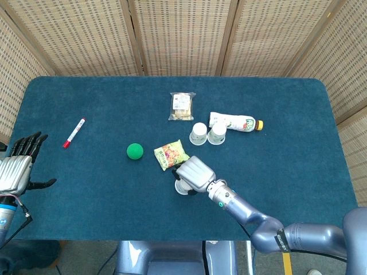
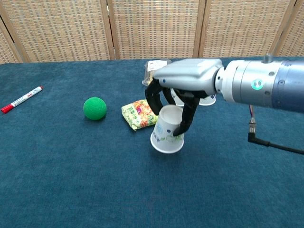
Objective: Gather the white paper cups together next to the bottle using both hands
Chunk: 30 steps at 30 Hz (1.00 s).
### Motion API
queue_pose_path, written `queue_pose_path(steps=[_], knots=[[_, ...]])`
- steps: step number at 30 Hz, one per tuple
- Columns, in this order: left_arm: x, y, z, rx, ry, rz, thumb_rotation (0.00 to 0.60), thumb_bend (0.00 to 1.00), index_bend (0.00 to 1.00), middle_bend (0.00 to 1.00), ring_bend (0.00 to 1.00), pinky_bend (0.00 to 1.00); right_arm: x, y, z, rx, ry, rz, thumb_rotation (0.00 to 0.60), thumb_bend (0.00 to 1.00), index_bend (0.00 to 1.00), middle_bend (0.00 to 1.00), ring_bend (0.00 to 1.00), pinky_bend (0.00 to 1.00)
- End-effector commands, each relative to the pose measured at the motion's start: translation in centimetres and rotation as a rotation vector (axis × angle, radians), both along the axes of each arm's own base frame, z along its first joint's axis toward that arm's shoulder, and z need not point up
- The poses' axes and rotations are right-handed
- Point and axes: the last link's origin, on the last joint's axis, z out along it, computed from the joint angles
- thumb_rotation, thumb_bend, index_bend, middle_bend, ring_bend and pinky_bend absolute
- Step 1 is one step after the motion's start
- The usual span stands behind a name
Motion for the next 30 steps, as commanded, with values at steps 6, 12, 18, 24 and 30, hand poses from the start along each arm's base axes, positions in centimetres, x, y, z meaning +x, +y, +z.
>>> queue_pose_path(steps=[6, 12, 18, 24, 30], knots=[[0.0, 0.4, -0.3, -0.023, -0.004, 0.008, 0.6, 0.0, 0.0, 0.0, 0.0, 0.0, 2.1, -5.6, 6.3, -0.198, -0.101, -0.108, 0.6, 0.25, 0.52, 0.56, 0.54, 0.63], [0.1, 0.9, -0.6, -0.036, 0.003, 0.013, 0.6, 0.0, 0.0, 0.0, 0.0, 0.0, 0.2, -10.3, 8.7, -0.327, -0.05, -0.24, 0.6, 0.25, 0.52, 0.56, 0.54, 0.63], [0.1, 1.2, -0.9, -0.045, 0.011, 0.018, 0.6, 0.0, 0.0, 0.0, 0.0, 0.0, -1.5, -12.0, 8.2, -0.34, -0.03, -0.319, 0.6, 0.25, 0.52, 0.56, 0.54, 0.63], [0.1, 1.3, -1.1, -0.05, 0.016, 0.023, 0.6, 0.0, 0.0, 0.0, 0.0, 0.0, -1.6, -12.8, 7.6, -0.339, -0.026, -0.346, 0.6, 0.26, 0.52, 0.56, 0.54, 0.63], [0.1, 1.3, -1.3, -0.06, 0.023, 0.02, 0.6, 0.0, 0.0, 0.0, 0.0, 0.0, -1.1, -13.1, 7.1, -0.331, -0.025, -0.364, 0.6, 0.26, 0.52, 0.55, 0.54, 0.63]])
